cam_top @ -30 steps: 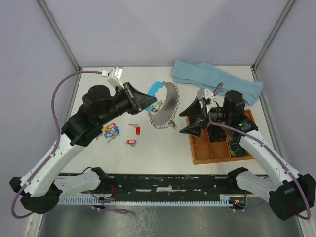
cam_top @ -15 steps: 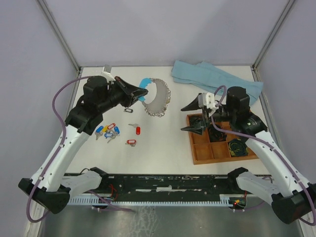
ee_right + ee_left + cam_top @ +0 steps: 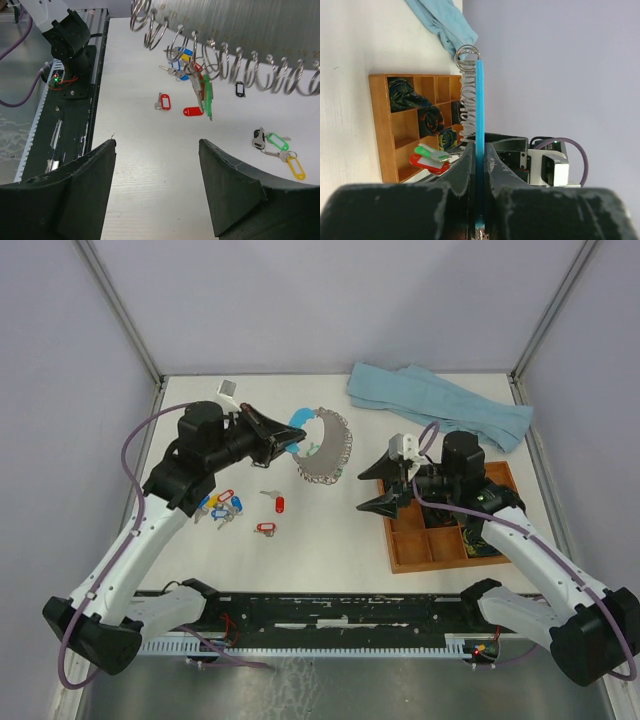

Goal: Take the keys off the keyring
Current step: Pick up the key from the keyring.

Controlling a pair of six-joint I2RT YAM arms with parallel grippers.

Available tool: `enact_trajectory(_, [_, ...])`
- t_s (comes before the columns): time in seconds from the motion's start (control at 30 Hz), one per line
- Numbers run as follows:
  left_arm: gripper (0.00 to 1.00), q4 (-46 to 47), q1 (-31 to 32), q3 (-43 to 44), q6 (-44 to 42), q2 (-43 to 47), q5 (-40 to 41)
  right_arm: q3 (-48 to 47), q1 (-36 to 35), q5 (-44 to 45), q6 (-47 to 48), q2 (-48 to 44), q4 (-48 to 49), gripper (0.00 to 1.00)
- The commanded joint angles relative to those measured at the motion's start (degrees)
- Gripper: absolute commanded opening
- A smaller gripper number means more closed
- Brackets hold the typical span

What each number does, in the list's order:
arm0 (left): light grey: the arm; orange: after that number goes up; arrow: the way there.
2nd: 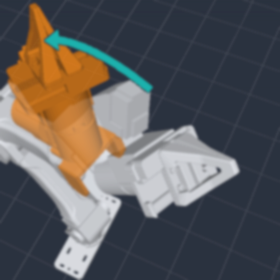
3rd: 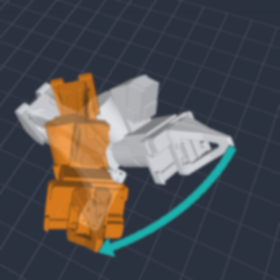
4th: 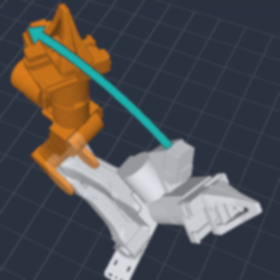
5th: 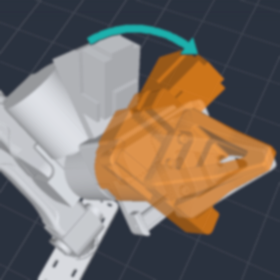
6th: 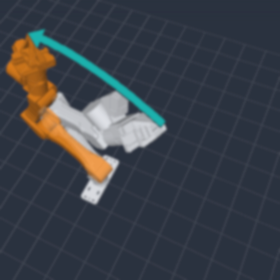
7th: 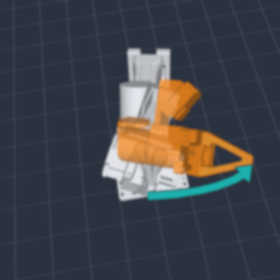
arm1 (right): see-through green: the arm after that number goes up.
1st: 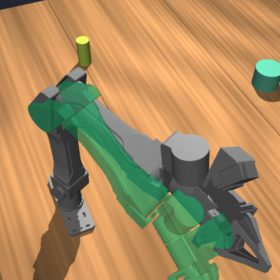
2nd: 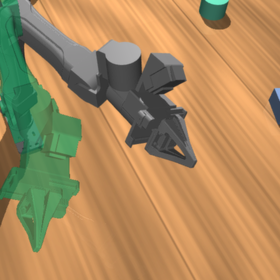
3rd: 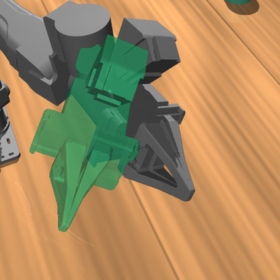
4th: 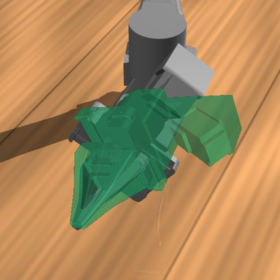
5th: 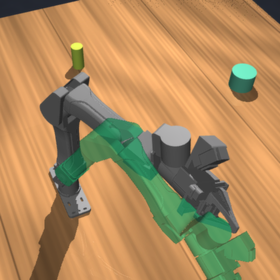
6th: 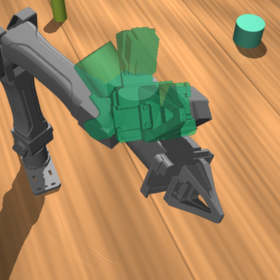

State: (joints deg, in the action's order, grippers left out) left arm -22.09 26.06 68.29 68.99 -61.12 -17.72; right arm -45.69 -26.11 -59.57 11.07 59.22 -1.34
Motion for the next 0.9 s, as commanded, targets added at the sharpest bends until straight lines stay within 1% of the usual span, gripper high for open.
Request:
enact_trajectory(0.0, [0.03,8.36,-0.53,-1.76,2.58,1.73,-4.42,0.01,-0.25,0.42,-4.41,-0.07,10.18,0.74])
enact_trajectory(0.07, [0.03,8.98,-0.63,-2.16,2.18,1.67,-5.47,1.48,-0.29,0.57,-6.39,0.24,14.52,0.74])
enact_trajectory(0.2, [0.03,10.2,-0.76,-2.9,1.66,1.69,-6.93,6.39,-1.11,1.01,-11.73,1.6,26.49,0.74])
enact_trajectory(0.27, [0.03,10.75,-0.82,-3.35,1.6,1.71,-7.65,7.61,-1.75,0.95,-13.17,2.29,29.82,0.74])
enact_trajectory(0.43, [0.03,12.48,-0.91,-4.6,0.91,2.05,-9.48,8.8,-2.75,0.84,-13.78,3.23,32.8,0.7])
enact_trajectory(0.7, [0.03,14.78,-0.99,-6.04,-1.35,2.28,-13.18,10.31,-2.89,-0.42,-17.32,3.36,39.14,0.59])
enact_trajectory(0.87, [0.03,16.22,-1.1,-6.66,-1.65,2.84,-14.43,10.7,-2.97,0.08,-16.81,3.59,39.31,0.51])
